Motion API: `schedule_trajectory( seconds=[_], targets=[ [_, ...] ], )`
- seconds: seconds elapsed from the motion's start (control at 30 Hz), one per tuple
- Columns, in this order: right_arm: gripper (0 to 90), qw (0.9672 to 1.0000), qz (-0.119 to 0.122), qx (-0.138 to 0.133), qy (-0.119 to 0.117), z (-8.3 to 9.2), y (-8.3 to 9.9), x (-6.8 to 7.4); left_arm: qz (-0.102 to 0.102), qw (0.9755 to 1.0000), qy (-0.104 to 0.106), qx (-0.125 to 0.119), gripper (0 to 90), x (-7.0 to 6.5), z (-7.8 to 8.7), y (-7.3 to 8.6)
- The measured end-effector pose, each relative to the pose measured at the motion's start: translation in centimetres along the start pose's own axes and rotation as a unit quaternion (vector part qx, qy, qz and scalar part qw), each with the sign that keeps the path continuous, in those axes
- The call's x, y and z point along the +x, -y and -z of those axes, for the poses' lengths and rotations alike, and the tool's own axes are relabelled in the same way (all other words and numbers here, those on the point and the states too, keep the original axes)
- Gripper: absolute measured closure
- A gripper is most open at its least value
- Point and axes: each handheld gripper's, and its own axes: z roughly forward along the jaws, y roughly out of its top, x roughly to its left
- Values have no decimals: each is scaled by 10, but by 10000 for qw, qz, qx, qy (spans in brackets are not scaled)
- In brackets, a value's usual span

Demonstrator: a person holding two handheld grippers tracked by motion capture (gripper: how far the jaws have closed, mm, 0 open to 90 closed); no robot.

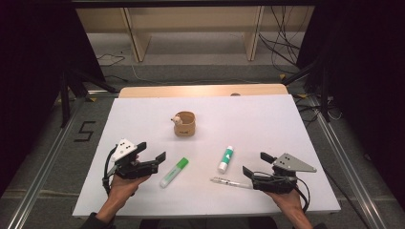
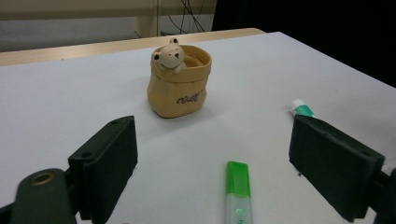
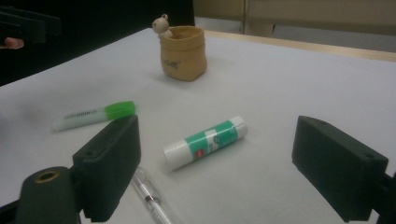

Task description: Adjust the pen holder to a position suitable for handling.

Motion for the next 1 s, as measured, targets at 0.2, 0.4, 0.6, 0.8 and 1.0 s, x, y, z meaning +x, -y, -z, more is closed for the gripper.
schedule_trajectory(
  seconds=[0.2, 0.4, 0.6, 0.8, 1.0],
  targets=[
    [165, 10000, 18, 17, 21, -1, 0, 0, 237, 9990, -334, 187, 164, 9, -13, -7],
    [165, 10000, 39, 39, 32, -1, 0, 0, 505, 9958, -625, 427, 236, 24, -32, -9],
    [167, 10000, 26, 44, 22, -1, 0, 0, 564, 9934, -879, 464, 395, 35, -47, -13],
    [168, 10000, 34, 40, 8, -1, 1, 0, 497, 9925, -1005, 486, 705, 43, -74, -18],
    [170, 10000, 32, 43, 1, -1, 1, -1, 674, 9917, -961, 527, 888, 52, -94, -22]
  ],
)
